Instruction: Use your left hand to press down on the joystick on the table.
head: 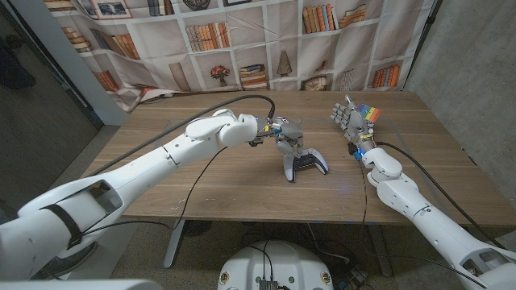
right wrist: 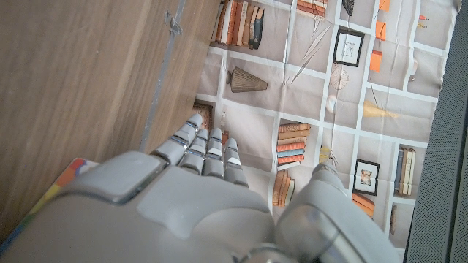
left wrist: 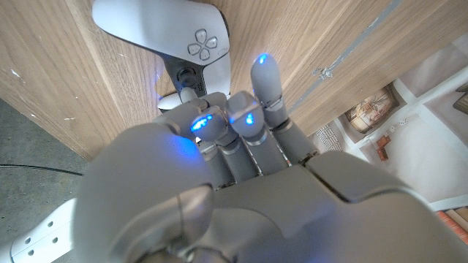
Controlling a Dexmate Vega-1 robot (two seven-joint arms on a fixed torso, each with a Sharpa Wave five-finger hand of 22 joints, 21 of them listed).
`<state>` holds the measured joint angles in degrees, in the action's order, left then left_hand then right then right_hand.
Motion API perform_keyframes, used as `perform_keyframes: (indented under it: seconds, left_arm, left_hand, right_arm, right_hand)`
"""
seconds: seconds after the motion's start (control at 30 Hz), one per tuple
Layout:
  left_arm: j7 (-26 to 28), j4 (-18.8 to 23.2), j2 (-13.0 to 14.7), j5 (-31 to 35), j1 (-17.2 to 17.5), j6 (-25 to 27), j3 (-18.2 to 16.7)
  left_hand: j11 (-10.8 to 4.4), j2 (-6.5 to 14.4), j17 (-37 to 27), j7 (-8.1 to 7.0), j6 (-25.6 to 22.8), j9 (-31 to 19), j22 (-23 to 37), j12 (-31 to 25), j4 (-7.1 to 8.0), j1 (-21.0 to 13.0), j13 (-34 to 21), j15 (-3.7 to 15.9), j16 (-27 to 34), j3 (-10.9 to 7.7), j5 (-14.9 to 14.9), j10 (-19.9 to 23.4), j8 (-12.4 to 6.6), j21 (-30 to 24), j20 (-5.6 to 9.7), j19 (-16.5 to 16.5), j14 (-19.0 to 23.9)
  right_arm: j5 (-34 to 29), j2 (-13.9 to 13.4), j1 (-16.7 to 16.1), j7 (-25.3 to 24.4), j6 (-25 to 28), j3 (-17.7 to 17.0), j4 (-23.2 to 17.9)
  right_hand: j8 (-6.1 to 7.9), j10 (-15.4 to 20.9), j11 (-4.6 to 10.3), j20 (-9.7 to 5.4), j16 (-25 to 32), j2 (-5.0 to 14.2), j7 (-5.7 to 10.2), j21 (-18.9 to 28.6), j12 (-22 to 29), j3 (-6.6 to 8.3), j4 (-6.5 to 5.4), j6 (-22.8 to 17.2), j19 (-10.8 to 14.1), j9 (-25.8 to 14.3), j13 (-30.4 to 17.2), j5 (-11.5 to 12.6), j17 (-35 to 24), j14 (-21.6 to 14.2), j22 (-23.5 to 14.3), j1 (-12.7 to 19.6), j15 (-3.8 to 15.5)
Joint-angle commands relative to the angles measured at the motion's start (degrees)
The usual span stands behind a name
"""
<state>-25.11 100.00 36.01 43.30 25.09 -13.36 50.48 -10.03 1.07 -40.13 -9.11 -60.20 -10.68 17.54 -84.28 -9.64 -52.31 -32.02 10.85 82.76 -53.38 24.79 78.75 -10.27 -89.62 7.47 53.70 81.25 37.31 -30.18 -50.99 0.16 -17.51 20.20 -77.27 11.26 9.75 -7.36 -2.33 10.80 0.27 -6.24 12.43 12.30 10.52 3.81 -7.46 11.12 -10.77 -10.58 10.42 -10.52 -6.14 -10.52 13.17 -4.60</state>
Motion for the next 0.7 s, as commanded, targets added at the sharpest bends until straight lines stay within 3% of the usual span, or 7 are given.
perform_keyframes:
  seconds: [0.03, 0.7]
  left_arm:
    - [1.9, 0.3, 0.4, 1.5, 0.8, 0.7, -0.5]
    - [0.9, -0.9, -0.1, 0.6, 0.3, -0.2, 0.1]
  left_hand:
    - [0.02, -0.2, -0.2, 0.05, -0.7, -0.1, 0.2, -0.1, -0.06, -0.5, -0.1, 0.22, 0.1, -0.44, -0.2, 0.0, -0.39, -0.2, 4.81, -0.3, -0.1]
    - [0.02, 0.0, -0.1, 0.44, -3.0, -0.1, 0.2, -0.2, -0.05, -0.3, 0.0, 0.18, 0.1, -0.55, -0.2, 0.0, -0.63, -0.3, 4.8, -0.2, 0.0]
  right_arm:
    - [0.1, 0.0, 0.2, 0.0, 0.7, 0.1, -0.2]
    - [-0.1, -0.1, -0.1, -0.2, 0.6, 0.1, -0.2]
  right_hand:
    - [0.11, 0.5, 0.23, -0.18, 0.0, 0.55, 0.1, -0.3, 0.0, 0.05, 0.15, -0.6, 0.6, -0.2, -0.1, 0.1, -0.2, -0.4, -0.1, 0.3, -0.18]
    - [0.08, 0.6, 0.11, -0.22, 0.0, 0.59, 0.12, -0.4, 0.0, -0.01, 0.24, -0.6, 0.6, -0.2, -0.1, 0.1, -0.2, -0.4, -0.1, 0.2, -0.12]
